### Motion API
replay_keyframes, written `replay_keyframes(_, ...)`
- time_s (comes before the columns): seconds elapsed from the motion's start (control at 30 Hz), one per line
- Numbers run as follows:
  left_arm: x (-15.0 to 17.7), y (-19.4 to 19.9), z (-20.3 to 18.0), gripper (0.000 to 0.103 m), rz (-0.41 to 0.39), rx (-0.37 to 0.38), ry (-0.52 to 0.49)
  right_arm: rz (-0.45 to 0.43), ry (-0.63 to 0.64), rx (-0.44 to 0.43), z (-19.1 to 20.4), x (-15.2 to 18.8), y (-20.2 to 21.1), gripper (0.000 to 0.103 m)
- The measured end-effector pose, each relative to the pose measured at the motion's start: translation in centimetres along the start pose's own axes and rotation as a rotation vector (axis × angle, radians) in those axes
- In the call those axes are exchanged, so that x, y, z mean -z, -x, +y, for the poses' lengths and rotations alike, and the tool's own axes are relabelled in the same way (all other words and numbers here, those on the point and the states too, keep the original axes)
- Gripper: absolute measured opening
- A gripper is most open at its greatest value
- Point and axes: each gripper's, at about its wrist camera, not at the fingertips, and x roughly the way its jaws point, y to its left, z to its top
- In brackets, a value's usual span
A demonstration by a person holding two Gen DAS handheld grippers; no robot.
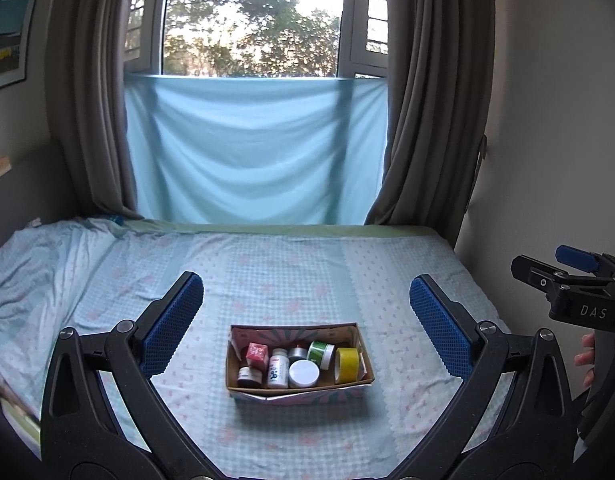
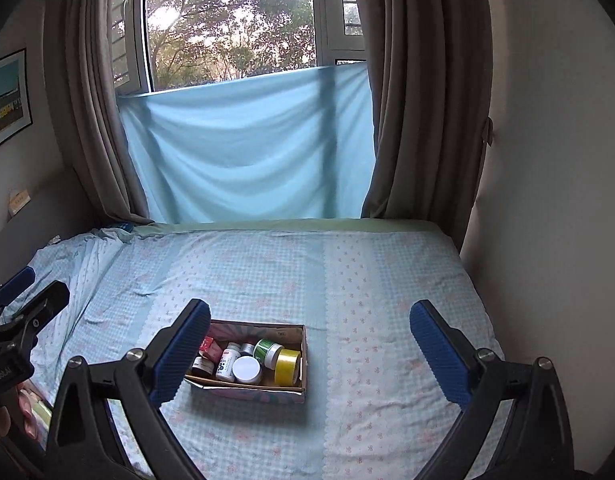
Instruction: Organize rigid objects
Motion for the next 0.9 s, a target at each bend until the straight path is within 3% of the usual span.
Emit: replay_keyframes(0.9, -0.66, -0.23, -0.48, 0.103, -0.02, -0.005, -0.017, -0.001, -0.015, 0.031, -0.17, -0.48, -0.06, 0.1)
